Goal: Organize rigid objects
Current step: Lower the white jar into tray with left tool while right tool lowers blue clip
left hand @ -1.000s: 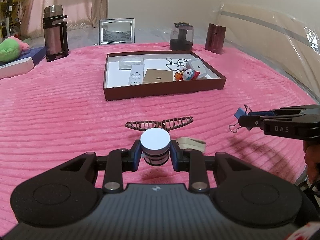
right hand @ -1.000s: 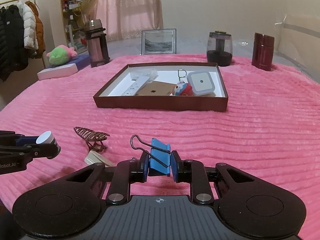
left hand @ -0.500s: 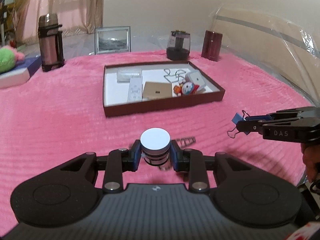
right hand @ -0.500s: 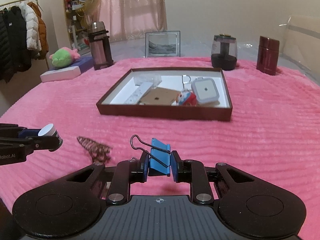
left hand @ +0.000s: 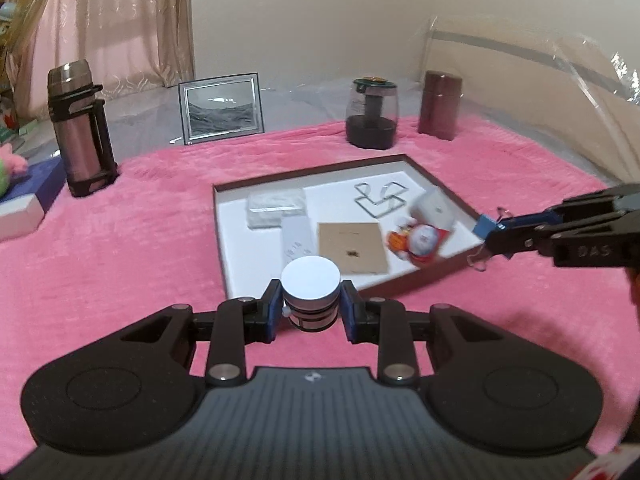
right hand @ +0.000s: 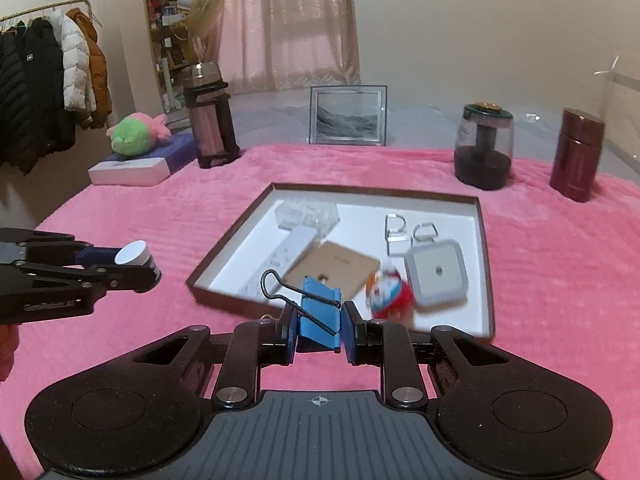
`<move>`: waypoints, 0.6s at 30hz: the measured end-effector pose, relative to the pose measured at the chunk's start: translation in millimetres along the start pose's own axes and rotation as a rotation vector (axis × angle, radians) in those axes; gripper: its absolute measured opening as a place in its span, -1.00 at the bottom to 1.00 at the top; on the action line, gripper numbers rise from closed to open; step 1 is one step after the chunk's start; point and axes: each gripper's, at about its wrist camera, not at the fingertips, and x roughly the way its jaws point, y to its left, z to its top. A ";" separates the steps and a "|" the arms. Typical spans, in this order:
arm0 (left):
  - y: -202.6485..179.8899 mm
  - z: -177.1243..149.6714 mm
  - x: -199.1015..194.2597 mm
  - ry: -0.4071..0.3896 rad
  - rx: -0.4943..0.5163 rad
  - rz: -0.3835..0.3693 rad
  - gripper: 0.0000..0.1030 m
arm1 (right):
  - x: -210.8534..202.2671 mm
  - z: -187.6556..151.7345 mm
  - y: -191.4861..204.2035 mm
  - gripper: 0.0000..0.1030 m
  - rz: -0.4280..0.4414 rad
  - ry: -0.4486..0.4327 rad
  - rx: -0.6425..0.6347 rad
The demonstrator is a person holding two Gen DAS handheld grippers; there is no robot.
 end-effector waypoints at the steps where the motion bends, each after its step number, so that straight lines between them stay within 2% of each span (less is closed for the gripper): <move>1: 4.7 5.2 9.1 0.006 0.004 0.007 -0.51 | 6.9 5.5 -2.3 -0.63 0.001 0.003 -0.003; 10: 41.0 28.9 82.5 0.064 -0.038 0.007 -0.51 | 75.6 30.0 -17.0 -0.63 0.010 0.067 0.006; 18: 40.9 28.1 122.4 0.097 0.038 0.013 -0.51 | 117.8 28.6 -20.9 -0.63 0.009 0.113 0.017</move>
